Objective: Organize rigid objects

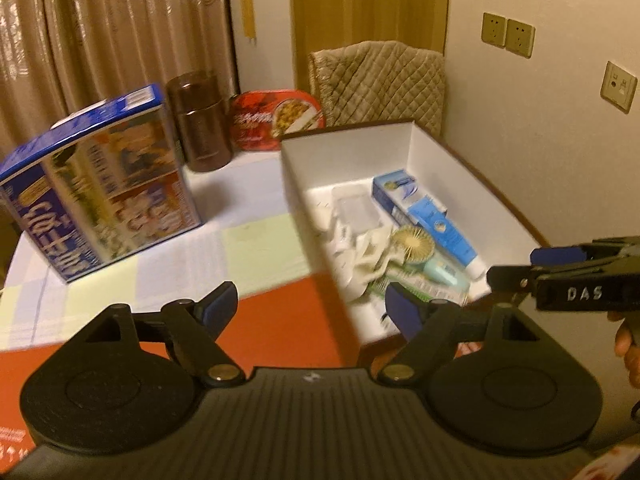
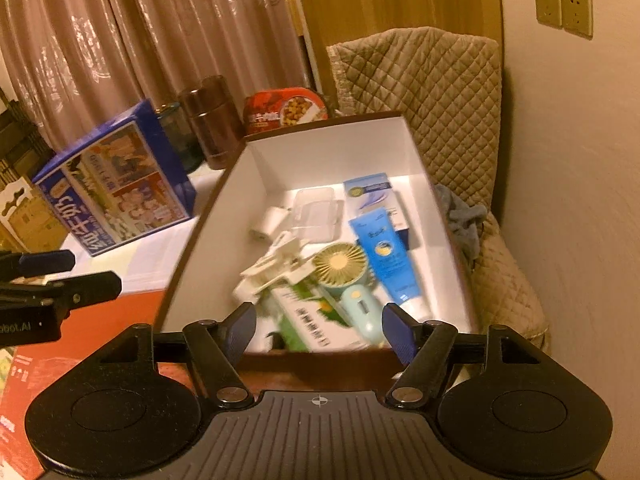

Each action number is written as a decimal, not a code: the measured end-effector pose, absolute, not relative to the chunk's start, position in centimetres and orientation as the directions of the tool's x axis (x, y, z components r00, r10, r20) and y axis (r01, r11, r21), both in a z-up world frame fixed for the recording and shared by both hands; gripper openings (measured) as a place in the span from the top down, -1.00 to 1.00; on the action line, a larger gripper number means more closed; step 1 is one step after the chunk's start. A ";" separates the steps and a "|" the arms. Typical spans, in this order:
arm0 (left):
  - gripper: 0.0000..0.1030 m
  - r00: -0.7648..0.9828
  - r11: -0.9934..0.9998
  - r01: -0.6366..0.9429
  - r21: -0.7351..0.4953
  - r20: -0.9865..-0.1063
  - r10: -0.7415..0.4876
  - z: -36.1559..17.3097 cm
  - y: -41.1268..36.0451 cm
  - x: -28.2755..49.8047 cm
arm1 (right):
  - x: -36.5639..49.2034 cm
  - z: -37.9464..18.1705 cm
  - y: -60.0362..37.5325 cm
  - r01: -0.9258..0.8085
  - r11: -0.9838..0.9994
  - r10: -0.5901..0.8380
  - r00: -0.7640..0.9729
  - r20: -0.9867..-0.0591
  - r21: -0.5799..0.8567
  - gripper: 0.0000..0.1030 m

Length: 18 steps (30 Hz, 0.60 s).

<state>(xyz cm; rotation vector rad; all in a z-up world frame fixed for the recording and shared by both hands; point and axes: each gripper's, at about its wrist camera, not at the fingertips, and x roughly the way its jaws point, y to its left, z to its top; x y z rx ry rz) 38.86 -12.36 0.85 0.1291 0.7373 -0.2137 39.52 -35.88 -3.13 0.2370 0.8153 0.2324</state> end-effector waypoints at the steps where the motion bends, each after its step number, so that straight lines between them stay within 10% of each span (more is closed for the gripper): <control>1: -0.52 0.718 0.972 0.231 0.043 -0.682 -0.140 0.9 -11.8 38.3 | 38.9 -3.0 -35.3 -0.115 0.948 0.294 0.664 -0.688 0.295 -0.30; 18: -0.50 0.681 0.988 0.155 -0.019 -0.722 -0.121 1.0 -3.2 26.8 | 28.5 -1.8 -26.8 -0.176 0.942 0.330 0.640 -0.694 0.285 -0.30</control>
